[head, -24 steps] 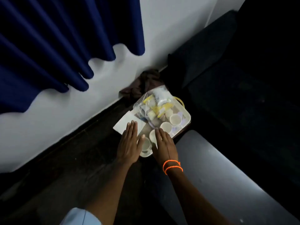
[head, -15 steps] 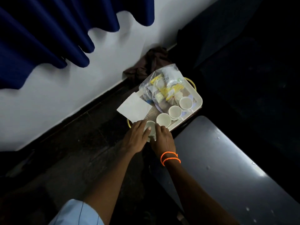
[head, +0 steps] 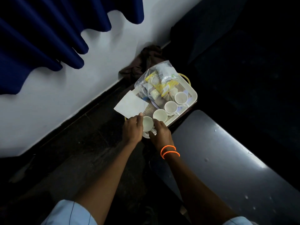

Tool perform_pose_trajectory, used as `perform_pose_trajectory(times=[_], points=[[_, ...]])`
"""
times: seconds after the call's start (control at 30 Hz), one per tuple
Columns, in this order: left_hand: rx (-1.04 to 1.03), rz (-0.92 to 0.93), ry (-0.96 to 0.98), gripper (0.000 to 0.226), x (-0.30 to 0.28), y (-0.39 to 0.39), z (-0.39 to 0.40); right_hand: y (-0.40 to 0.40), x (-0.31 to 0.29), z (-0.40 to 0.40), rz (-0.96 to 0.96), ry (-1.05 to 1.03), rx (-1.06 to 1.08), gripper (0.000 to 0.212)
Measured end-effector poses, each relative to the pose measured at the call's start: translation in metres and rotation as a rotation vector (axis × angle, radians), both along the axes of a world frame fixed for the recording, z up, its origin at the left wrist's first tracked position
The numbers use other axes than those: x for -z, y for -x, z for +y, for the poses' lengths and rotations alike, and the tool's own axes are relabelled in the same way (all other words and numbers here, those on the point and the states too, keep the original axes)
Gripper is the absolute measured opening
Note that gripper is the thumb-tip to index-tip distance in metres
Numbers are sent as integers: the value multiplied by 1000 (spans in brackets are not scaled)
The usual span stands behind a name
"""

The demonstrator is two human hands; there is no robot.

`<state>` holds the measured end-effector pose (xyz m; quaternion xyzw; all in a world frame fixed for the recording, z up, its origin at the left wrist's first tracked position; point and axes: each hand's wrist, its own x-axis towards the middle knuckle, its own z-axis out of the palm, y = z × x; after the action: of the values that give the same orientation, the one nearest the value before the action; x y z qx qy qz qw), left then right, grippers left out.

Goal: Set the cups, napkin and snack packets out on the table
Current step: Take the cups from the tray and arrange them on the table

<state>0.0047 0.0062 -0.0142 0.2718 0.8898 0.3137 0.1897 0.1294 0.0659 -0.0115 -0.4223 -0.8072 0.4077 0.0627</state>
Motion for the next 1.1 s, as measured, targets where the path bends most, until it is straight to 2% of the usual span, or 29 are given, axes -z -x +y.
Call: perform_pose_trajectory(times=[0.17,0.43,0.63,0.7,0.9,1.1], points=[[28,112,31,72,-34,-18,15,-21,-17,-5,99,-18,92,56],[229,241,83,73,-47,-88,52,-100,-26,3,128,-41,263,54],[388,157,66,68,-32,-174,66,-191,-11,-3,63,-25,405,56],[440,38,75,71,-24,-204,65,-224,-5,-11,20,-16,453,56],[657,-147,227,90,14,-299,57,-315,19,-36,-75,28,599,53],[750,-269,345,88,55,-354,33,-372,48,-67,-155,72,679,50]])
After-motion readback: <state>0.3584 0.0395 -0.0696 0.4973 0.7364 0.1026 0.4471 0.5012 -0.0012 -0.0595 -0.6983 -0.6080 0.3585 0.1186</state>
